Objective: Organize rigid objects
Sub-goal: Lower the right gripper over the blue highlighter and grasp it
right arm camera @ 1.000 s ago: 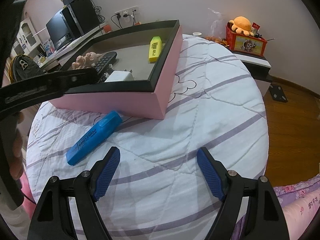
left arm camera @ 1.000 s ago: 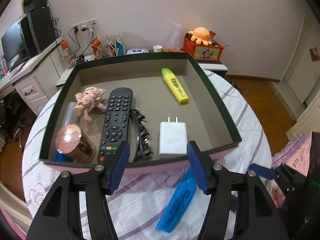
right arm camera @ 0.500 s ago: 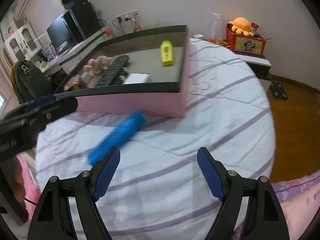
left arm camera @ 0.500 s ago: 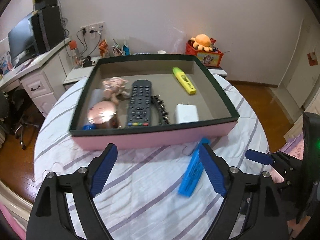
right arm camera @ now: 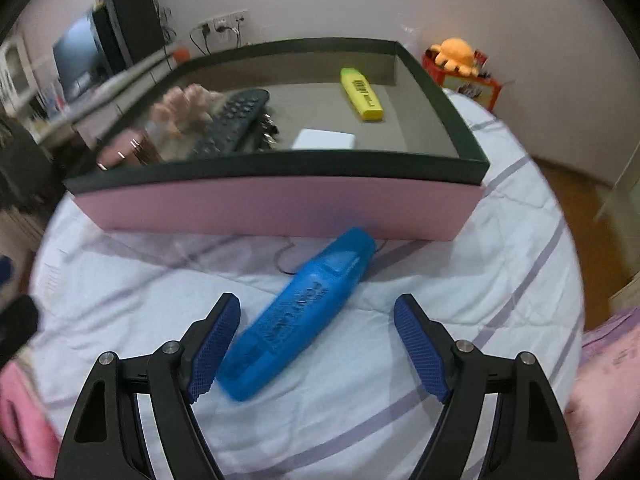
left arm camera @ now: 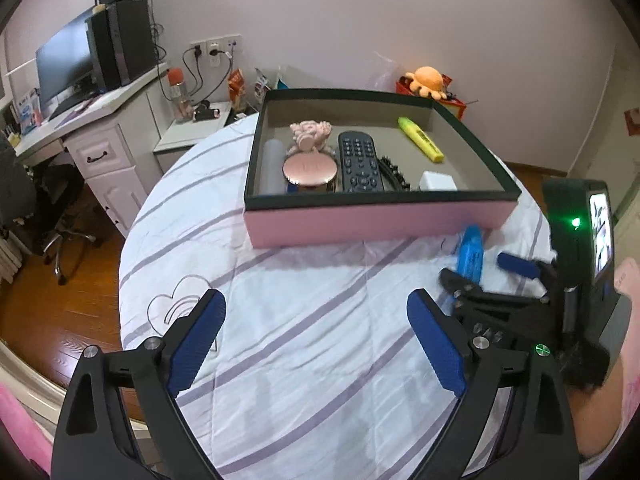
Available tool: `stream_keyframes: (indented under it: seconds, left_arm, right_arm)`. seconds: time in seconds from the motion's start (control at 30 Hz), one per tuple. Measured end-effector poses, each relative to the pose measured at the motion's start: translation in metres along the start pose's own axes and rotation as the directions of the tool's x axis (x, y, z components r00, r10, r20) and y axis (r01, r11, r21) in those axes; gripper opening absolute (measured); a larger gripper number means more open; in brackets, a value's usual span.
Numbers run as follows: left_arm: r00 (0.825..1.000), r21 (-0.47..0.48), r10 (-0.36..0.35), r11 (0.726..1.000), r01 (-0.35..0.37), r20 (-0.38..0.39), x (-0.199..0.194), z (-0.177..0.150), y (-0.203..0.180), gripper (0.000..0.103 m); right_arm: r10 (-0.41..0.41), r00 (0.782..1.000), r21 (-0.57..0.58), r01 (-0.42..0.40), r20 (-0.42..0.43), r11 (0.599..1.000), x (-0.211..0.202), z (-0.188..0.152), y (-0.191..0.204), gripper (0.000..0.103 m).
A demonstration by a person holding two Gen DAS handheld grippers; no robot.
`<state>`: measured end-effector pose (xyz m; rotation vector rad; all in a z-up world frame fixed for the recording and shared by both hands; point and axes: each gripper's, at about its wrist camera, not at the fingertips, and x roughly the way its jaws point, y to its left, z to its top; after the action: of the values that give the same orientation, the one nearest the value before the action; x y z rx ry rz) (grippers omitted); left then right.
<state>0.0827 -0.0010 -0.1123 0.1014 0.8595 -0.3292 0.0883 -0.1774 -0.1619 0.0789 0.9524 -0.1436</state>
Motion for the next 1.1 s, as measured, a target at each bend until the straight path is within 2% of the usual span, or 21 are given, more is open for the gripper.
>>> stream_keyframes:
  seconds: [0.13, 0.27, 0.4, 0.47, 0.5, 0.57, 0.7, 0.9, 1.1]
  left_arm:
    - [1.0, 0.008, -0.025, 1.0, 0.025, -0.01, 0.003, -0.007, 0.004, 0.095]
    - [0.998, 0.007, -0.051, 0.999, 0.051, -0.022, 0.009, -0.01, 0.004, 0.095]
    - [0.998, 0.019, -0.062, 0.998, 0.063, -0.03, 0.01, -0.012, 0.001, 0.095]
    - [0.997, 0.028, -0.062, 0.998, 0.063, -0.035, 0.011, -0.014, 0.0, 0.096]
    - [0.998, 0.028, -0.06, 0.998, 0.061, -0.038, 0.012, -0.014, 0.0, 0.096]
    - [0.997, 0.022, -0.056, 0.998, 0.057, -0.047, 0.015, -0.014, 0.001, 0.096]
    - [0.998, 0.011, -0.049, 0.999, 0.049, -0.048, 0.017, -0.012, 0.005, 0.096]
    - [0.999, -0.008, -0.051, 0.999, 0.05, -0.019, 0.014, -0.003, 0.009, 0.097]
    - [0.998, -0.036, -0.066, 0.997, 0.066, 0.008, 0.013, 0.011, 0.013, 0.097]
  right_arm:
    - [-0.088, 0.996, -0.028, 0.087, -0.004, 0.996, -0.012, -0.008, -0.014, 0.081]
    - [-0.102, 0.995, -0.018, 0.102, -0.01, 0.995, -0.023, -0.012, -0.035, 0.081]
    - [-0.025, 0.999, -0.041, 0.023, -0.041, 0.999, -0.014, -0.009, -0.037, 0.079]
    - [-0.017, 0.999, -0.064, 0.014, -0.041, 0.998, -0.011, -0.007, -0.034, 0.072]
    - [-0.004, 0.999, -0.072, 0.001, -0.032, 0.997, -0.013, -0.006, -0.033, 0.065]
    - [0.008, 1.0, -0.114, -0.011, -0.027, 0.993, -0.012, -0.004, -0.028, 0.058]
    - [0.063, 0.997, -0.164, -0.068, -0.035, 0.984, -0.013, -0.001, -0.024, 0.027]
    - [0.194, 0.98, -0.208, -0.201, -0.053, 0.957, -0.044, 0.0, -0.021, 0.027]
    - [0.254, 0.967, -0.238, -0.244, 0.012, 0.94, -0.079, 0.024, -0.023, 0.027]
